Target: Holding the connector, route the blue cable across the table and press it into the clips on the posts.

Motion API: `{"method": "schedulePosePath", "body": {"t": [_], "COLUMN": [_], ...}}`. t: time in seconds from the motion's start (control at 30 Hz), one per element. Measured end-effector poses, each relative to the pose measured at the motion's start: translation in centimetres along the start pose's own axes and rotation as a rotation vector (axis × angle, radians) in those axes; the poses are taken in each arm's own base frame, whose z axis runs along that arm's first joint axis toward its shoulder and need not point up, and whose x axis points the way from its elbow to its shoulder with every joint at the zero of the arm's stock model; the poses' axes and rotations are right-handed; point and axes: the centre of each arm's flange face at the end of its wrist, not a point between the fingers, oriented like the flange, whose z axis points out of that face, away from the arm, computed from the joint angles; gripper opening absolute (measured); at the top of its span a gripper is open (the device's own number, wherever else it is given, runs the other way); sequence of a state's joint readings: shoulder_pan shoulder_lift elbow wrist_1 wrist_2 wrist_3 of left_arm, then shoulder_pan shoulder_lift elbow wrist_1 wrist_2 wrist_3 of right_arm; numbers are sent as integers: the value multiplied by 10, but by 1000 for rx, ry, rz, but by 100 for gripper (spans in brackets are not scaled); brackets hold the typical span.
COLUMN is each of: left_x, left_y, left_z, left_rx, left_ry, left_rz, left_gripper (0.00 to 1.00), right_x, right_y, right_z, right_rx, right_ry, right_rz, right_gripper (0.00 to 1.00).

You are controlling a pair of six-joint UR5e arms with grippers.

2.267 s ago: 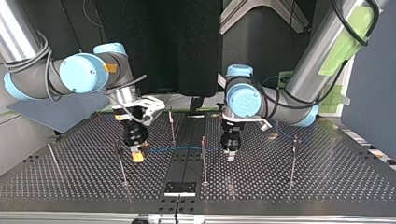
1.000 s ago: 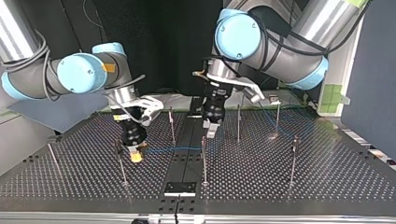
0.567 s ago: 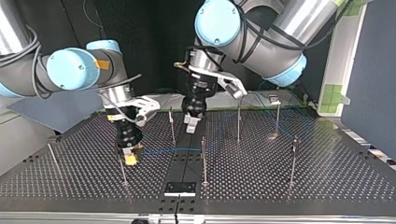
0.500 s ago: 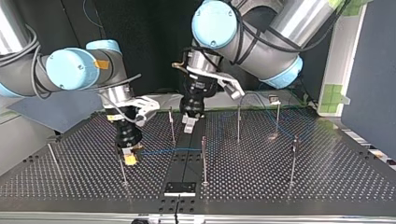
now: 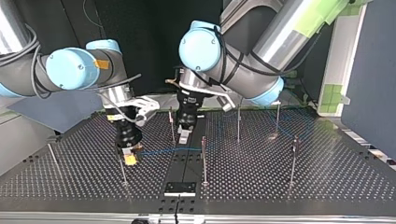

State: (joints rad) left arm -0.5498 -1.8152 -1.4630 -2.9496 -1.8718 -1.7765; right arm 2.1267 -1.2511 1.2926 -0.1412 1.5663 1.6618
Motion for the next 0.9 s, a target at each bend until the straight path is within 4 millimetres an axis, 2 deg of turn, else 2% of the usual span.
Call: {"method": "schedulePosePath", "body": {"t": [0.23,0.53,0.9], "left_x": [7,-12,6], "left_y": [-1,-2,-3], "left_z": [26,46,78], "left_rx": [-4,-5,-22], "left_ry": [-5,-48,-13], "left_rz": [-1,-14,-1], "left_gripper": [100,100,100], "right_x": [0,0,0], "right_y": [0,0,0], "right_z": [0,0,0], "right_rx": [0,0,0], "right_ry": [0,0,0], "right_rz": [0,0,0], "right_gripper": [0,0,0]}}
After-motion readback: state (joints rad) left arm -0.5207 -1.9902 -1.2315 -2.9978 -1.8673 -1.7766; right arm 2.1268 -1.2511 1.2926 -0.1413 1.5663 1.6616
